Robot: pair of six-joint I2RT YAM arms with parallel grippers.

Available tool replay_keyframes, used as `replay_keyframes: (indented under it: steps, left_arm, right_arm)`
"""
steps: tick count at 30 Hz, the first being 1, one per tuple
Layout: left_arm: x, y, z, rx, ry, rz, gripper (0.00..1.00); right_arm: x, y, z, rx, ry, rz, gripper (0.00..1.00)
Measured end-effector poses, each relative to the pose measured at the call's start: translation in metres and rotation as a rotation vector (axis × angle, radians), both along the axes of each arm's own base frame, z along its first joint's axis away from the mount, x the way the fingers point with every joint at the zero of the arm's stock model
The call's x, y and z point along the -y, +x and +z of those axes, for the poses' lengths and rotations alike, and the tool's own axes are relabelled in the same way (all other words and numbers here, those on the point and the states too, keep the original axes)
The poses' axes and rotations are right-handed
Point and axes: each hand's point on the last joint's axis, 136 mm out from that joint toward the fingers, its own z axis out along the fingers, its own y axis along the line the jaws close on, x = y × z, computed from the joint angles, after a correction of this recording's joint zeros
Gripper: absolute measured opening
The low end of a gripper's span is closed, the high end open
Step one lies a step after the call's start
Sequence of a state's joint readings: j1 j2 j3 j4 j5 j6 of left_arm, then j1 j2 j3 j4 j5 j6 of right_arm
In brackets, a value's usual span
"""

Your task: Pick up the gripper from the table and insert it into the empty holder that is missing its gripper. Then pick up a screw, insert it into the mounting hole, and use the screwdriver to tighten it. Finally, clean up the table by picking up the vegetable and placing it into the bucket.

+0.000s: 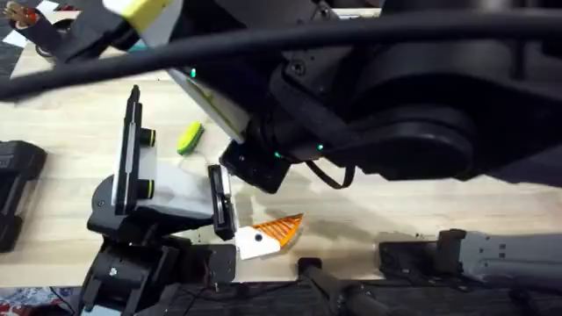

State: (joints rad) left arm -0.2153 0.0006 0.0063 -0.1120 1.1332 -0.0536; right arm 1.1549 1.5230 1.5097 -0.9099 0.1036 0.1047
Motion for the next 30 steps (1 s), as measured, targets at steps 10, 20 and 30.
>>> replay_keyframes:
  steps: [10, 20, 30]
  left_arm:
    - [0.0, 0.0, 0.0, 0.0, 0.0, 0.0, 0.986]
    - [0.0, 0.0, 0.0, 0.0, 0.0, 0.0, 0.986]
    - [0.0, 0.0, 0.0, 0.0, 0.0, 0.0, 0.986]
  right_arm:
    - [-0.0008, 0.0003, 0.0005, 0.002, 0.004, 0.0, 0.01]
    - [-0.0009, 0.0005, 0.0006, 0.002, 0.004, 0.0, 0.01]
    - [-0.0015, 0.0008, -0.0065, 0.0, 0.001, 0.0, 0.01]
